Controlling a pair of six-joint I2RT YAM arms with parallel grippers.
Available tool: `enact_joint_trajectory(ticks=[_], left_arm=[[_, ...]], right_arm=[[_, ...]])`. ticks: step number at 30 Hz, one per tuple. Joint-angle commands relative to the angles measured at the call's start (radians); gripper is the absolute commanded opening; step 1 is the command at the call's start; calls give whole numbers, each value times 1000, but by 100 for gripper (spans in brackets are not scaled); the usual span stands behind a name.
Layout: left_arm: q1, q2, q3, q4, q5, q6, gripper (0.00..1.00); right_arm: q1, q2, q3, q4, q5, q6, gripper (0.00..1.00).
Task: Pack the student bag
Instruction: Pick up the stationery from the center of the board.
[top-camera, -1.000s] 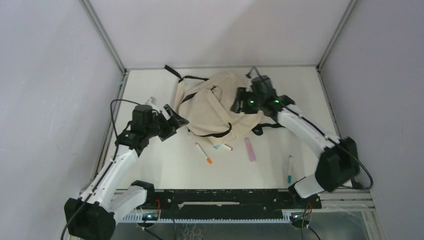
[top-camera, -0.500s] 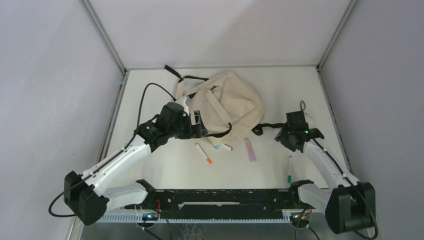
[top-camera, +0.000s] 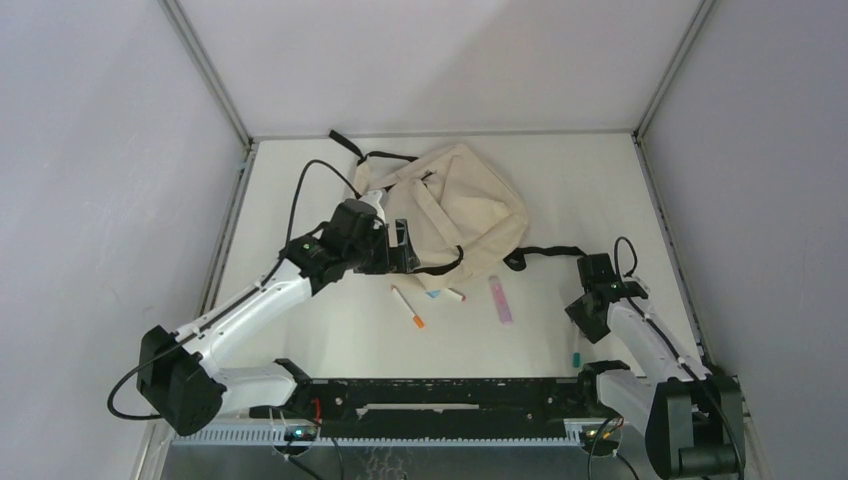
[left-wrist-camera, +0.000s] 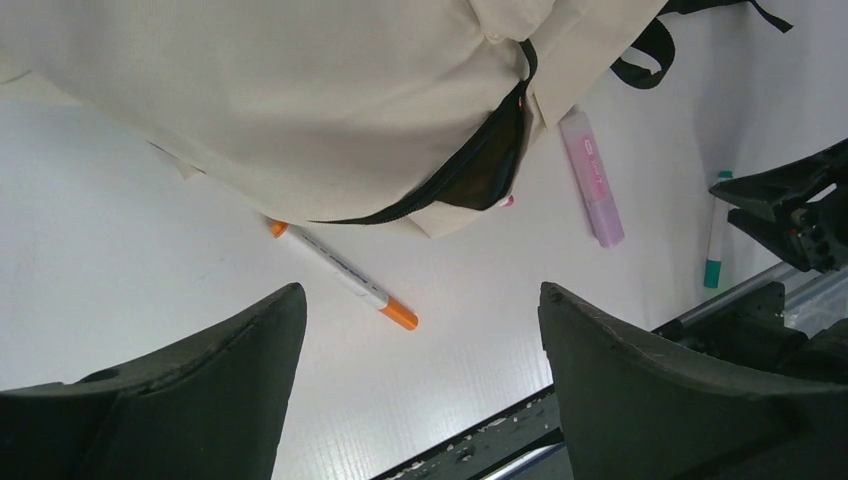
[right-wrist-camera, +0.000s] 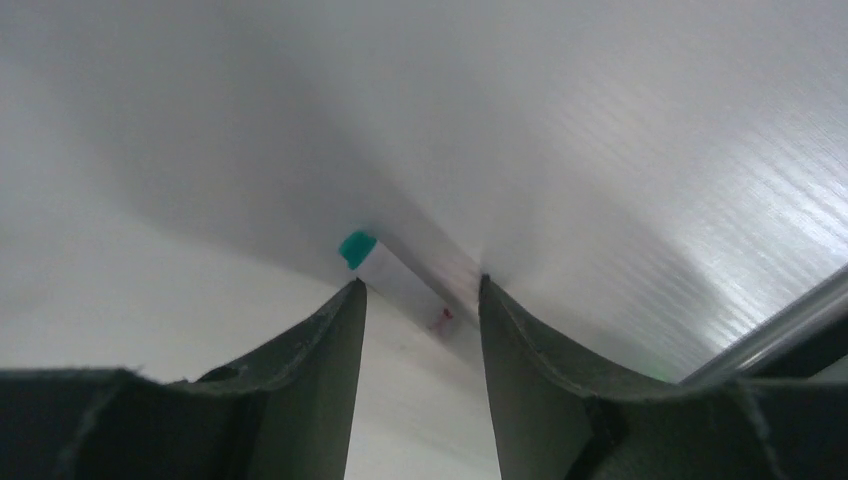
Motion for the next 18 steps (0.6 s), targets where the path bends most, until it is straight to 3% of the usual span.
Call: enact_joint_trajectory(ticks=[1, 2, 5, 12, 13, 14, 18], left_arm=[[-6, -2, 69, 7, -20, 42, 90], [-7, -2, 69, 6, -24, 42, 90], [-6, 0, 67, 6, -25, 42, 90], [-6, 14, 67, 7, -25, 36, 90], [-6, 17, 67, 7, -26, 35, 91], [-6, 18, 67, 9, -26, 35, 90], [-6, 20, 80, -8, -56, 41, 91]], right_arm=[[-21, 29, -28, 67, 0, 11, 54], [-23, 41, -30, 74, -8, 3, 54], [-22, 74, -34, 109, -68, -31, 38], [-5, 106, -42, 136, -154, -66, 19], [-2, 102, -42, 140, -158, -69, 15], [1, 98, -41, 151, -165, -78, 3], [7, 80, -39, 209, -237, -151, 0]])
